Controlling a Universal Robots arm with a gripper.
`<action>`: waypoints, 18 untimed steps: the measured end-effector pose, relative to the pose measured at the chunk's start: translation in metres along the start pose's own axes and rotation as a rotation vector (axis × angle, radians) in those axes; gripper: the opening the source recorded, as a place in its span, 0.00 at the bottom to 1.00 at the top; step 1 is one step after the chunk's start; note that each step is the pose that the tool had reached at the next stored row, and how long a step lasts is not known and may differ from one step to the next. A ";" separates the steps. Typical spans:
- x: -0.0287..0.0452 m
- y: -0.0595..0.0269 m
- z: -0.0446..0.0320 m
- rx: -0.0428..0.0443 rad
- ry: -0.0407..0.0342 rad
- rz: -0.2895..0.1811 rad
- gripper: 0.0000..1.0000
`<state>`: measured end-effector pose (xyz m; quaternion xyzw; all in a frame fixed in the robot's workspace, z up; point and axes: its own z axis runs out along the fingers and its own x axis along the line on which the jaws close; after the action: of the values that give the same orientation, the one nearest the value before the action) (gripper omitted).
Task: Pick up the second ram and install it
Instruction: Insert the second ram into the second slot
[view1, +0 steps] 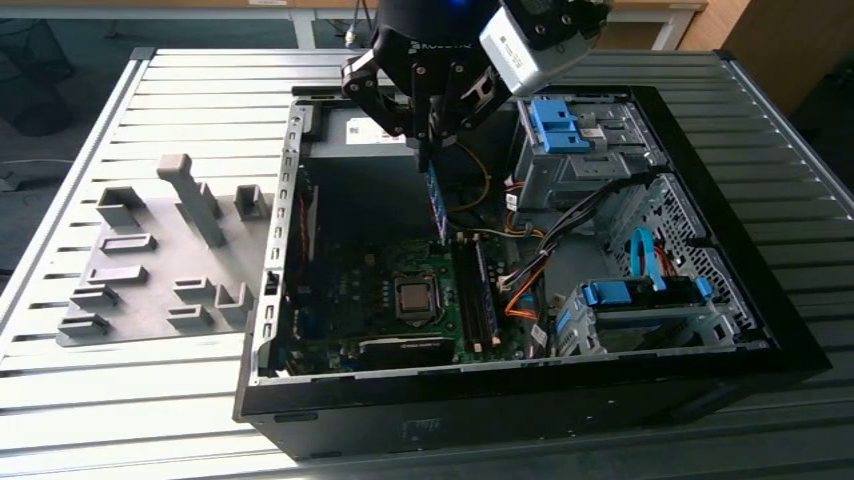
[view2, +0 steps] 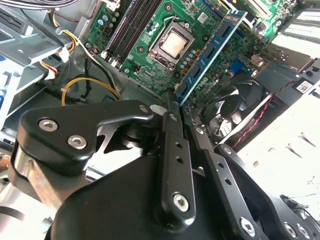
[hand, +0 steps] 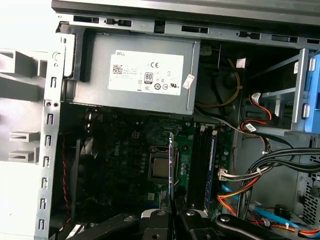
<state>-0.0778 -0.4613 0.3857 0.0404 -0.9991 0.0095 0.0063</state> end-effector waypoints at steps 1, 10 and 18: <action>0.0000 0.0000 0.0002 0.0007 -0.0076 0.000 0.14; -0.0067 -0.0005 0.0042 0.0009 -0.0134 0.000 0.14; -0.0242 -0.0016 0.0183 0.0010 -0.0133 0.001 0.14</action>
<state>-0.0537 -0.4614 0.3671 0.0400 -0.9992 0.0098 -0.0004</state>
